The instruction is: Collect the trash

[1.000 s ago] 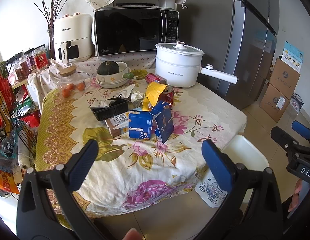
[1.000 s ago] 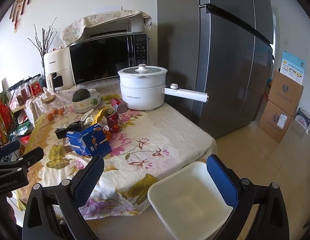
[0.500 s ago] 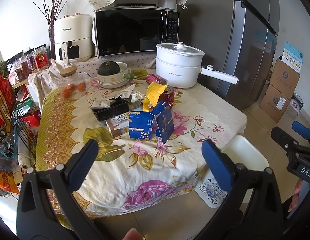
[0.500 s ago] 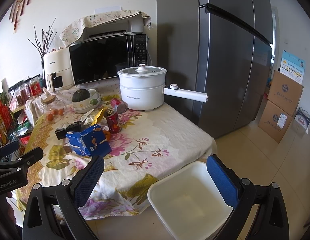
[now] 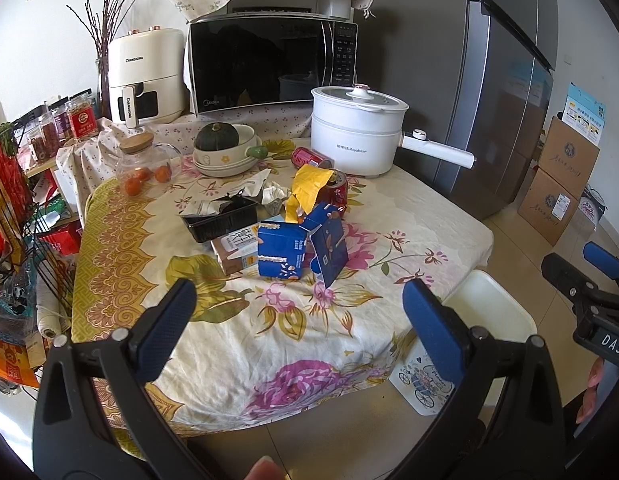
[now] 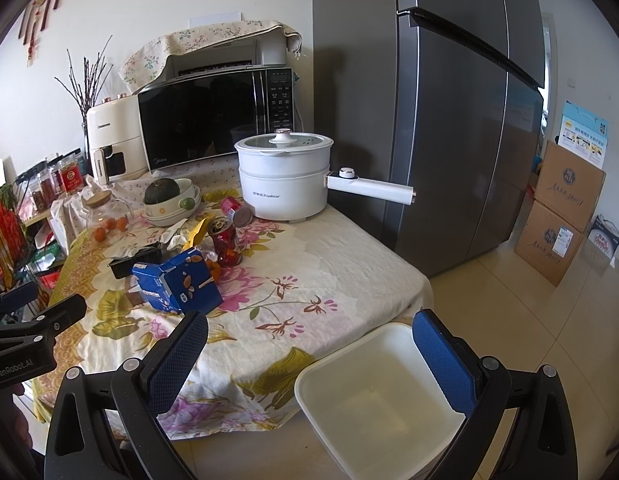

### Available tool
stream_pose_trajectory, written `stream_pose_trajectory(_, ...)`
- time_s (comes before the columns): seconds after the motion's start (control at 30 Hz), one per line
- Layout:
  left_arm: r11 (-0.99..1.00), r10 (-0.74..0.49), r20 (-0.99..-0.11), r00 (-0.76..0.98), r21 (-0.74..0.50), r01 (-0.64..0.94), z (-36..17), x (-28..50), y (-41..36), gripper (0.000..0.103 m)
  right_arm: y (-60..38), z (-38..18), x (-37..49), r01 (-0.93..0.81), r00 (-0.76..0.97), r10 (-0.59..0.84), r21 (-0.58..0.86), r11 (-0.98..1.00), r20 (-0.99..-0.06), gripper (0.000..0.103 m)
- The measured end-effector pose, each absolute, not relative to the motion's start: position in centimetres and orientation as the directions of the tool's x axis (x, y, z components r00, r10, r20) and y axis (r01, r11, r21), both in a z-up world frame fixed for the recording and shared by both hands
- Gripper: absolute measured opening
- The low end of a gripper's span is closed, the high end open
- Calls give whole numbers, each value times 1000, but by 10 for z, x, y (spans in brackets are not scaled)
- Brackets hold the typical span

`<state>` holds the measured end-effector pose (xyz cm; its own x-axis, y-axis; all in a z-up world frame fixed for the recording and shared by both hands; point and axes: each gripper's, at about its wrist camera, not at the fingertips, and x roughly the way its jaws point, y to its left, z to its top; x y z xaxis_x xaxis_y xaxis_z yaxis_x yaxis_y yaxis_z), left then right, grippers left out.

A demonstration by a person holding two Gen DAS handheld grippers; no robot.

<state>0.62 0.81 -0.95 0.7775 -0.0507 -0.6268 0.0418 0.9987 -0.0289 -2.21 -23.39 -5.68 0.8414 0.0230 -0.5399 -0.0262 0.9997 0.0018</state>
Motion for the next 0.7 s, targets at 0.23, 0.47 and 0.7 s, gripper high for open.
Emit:
stream_pose_trajectory(0.23,999,-51,-628,777,-30,42,-10,6,9,102,-234,-56,-23,-28,842,24,0,1000,-538,103)
stream_pose_trajectory(0.47,999,-50,-625,779,-34,37,-7,6,11,102,-233,-54,-23,-30,846,24,-2,1000,-533,103)
stream_pose_trajectory(0.7,999,-50,-630,775,-26,43,-8,8,11,102,-233,-52,-23,-9,842,-3,-19,1000,-539,103)
